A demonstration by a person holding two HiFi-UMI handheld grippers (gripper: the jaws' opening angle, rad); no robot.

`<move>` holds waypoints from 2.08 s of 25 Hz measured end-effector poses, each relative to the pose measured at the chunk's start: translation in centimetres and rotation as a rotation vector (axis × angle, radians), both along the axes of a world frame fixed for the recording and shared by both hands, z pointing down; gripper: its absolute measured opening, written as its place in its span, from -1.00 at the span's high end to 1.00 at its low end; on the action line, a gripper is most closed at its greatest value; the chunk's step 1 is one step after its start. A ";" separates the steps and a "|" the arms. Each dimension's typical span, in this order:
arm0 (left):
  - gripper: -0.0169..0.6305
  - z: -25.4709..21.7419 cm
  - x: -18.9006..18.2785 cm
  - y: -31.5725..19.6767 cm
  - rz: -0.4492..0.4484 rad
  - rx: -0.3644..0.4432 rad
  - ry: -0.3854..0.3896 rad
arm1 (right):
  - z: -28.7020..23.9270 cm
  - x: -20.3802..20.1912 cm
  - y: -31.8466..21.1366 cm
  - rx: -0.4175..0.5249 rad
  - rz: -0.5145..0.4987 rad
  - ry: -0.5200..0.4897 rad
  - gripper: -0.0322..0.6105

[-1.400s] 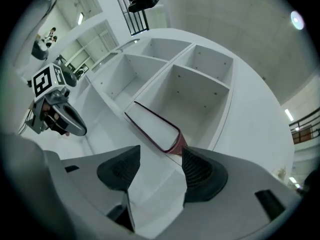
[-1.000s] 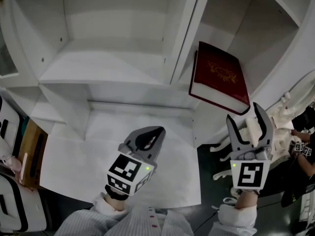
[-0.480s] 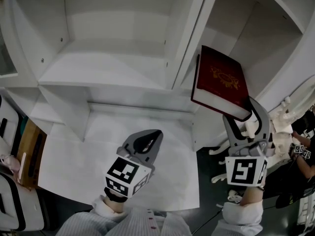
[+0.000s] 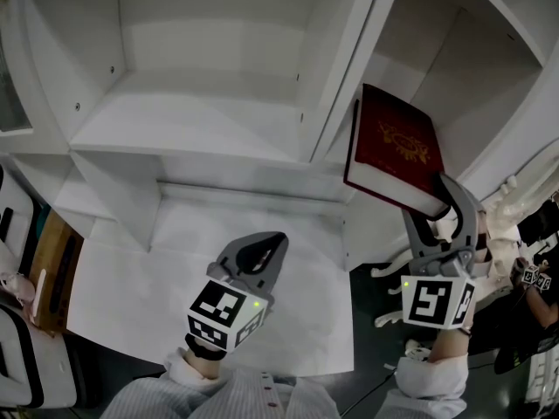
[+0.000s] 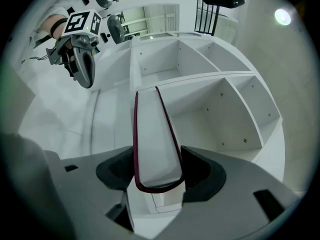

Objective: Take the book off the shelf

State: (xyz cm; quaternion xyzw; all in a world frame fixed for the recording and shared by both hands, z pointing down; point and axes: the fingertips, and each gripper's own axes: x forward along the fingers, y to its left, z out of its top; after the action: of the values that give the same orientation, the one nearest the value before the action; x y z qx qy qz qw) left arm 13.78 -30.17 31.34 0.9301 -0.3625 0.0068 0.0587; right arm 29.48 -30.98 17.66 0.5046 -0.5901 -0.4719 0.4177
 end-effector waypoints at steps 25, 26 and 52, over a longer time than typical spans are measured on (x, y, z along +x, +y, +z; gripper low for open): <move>0.92 -1.2 -2.2 5.0 -0.049 0.027 -0.017 | -1.7 -3.0 6.2 0.075 -0.024 0.072 0.20; 0.92 -1.2 -2.4 5.3 -0.057 0.027 -0.016 | -1.8 -3.2 6.6 0.078 -0.032 0.069 0.20; 0.92 0.0 0.1 14.5 -0.075 0.034 -0.026 | 0.7 -6.5 21.4 -0.011 -0.292 -0.327 0.21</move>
State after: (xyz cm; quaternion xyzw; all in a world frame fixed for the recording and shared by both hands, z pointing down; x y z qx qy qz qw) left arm 13.92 -15.68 31.37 0.9167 -0.3977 0.0105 0.0382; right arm 22.96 -9.54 18.37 0.4814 -0.7194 -0.4360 0.2464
